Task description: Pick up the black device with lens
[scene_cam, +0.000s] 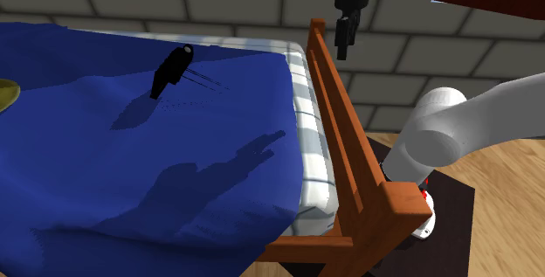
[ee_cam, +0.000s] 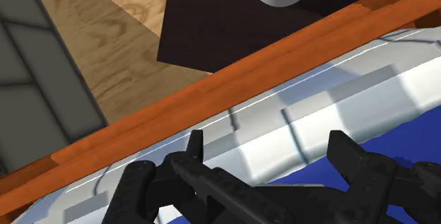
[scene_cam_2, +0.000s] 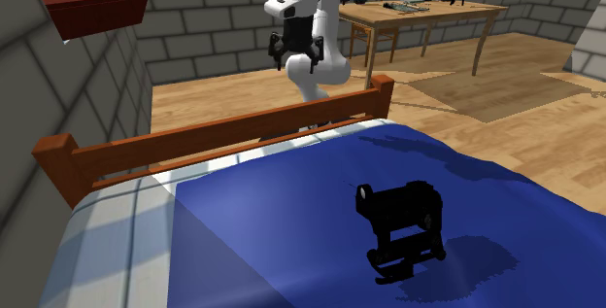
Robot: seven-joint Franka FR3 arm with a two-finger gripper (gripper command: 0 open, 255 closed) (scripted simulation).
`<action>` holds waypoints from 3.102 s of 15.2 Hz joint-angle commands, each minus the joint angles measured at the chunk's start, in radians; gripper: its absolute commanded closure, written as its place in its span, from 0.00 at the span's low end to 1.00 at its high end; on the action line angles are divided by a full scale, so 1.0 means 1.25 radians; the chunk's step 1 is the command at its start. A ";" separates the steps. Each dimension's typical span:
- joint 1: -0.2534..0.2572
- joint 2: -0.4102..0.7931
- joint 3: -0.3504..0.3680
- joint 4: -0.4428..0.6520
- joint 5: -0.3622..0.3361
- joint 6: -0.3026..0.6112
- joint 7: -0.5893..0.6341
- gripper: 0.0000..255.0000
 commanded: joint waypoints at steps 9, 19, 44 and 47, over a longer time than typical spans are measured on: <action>0.046 0.107 0.026 -0.034 0.041 0.260 0.000 0.00; 0.094 0.292 0.067 0.007 0.071 0.555 -0.010 0.00; 0.139 0.589 0.133 0.130 0.031 0.925 0.003 1.00; 0.139 0.589 0.133 0.130 0.031 0.925 0.004 1.00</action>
